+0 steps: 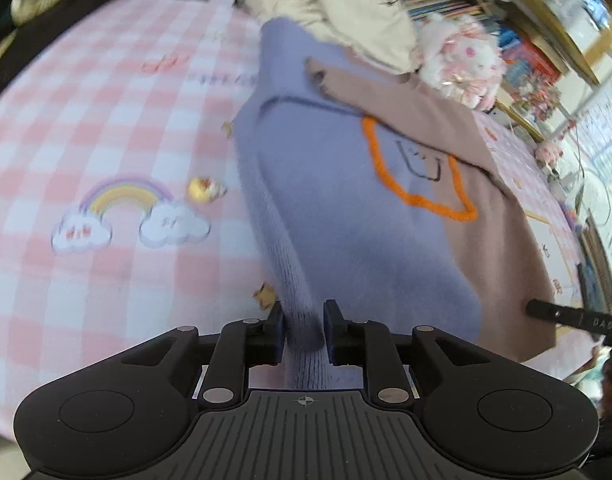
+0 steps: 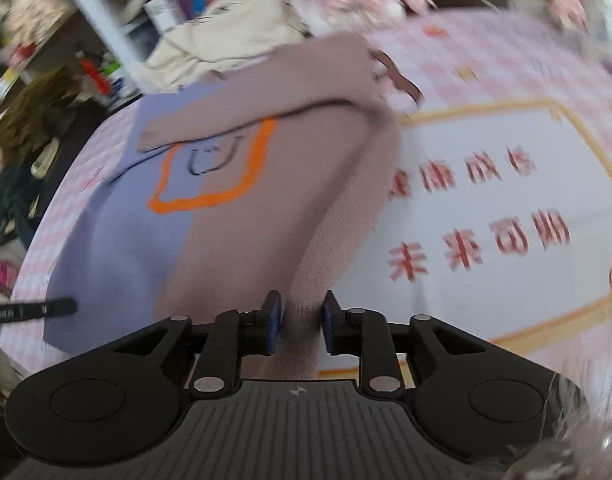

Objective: Fold clothes
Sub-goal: 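Lift the held hem with both tools toward the collar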

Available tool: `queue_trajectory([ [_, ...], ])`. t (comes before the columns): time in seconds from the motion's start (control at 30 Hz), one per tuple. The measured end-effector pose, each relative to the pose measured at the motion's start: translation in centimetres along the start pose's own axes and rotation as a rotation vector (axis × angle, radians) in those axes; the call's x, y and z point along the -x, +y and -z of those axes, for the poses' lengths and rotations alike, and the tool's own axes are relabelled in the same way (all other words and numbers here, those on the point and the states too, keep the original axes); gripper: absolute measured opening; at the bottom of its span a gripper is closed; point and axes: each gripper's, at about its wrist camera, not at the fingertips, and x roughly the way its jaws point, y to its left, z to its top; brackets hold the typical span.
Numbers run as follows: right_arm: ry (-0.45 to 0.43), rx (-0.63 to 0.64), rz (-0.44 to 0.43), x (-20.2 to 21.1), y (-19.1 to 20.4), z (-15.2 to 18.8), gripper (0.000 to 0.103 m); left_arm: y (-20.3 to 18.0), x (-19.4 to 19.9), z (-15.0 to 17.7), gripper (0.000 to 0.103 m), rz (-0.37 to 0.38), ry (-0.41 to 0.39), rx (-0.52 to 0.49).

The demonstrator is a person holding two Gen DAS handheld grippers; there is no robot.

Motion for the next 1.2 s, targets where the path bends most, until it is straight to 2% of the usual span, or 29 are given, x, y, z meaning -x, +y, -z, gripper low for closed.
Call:
queue_trajectory([
  [0.17, 0.009, -0.094, -0.032, 0.0, -1.3, 0.1, 0.024, 0.4, -0.1, -0.1, 0.02, 0.04, 0.005, 0.048],
  [0.2, 0.014, -0.101, -0.038, -0.1, -1.4, 0.1, 0.014, 0.4, -0.1, -0.1, 0.02, 0.046, 0.006, 0.049],
  [0.23, 0.019, -0.107, -0.042, -0.1, -1.4, 0.1, 0.012, 0.4, -0.1, -0.1, 0.018, 0.049, 0.004, 0.046],
  [0.3, 0.016, -0.105, -0.044, -0.1, -1.5, 0.0, 0.012, 0.3, -0.1, 0.0, 0.009, 0.045, -0.001, 0.039],
  [0.37, 0.011, -0.09, -0.037, 0.2, -1.6, -0.1, 0.011, 0.2, -0.2, 0.2, 0.008, 0.038, -0.008, 0.043],
  [0.53, -0.011, -0.057, -0.044, 1.3, -2.7, -0.3, 0.011, -1.2, -0.2, 0.7, 0.006, 0.036, -0.02, 0.055],
  [0.77, -0.03, -0.097, -0.062, 3.5, -5.2, 0.6, 0.011, -4.3, -0.1, 1.6, 0.005, 0.03, -0.012, 0.015],
  [0.97, -0.039, -0.138, -0.072, 5.5, -7.6, 1.8, 0.011, -6.4, 0.1, 3.3, 0.005, 0.026, -0.012, 0.037],
  [1.2, -0.037, -0.196, -0.113, 8.0, -9.8, 4.0, 0.011, -7.2, 1.2, 5.8, 0.005, 0.035, -0.011, 0.105],
])
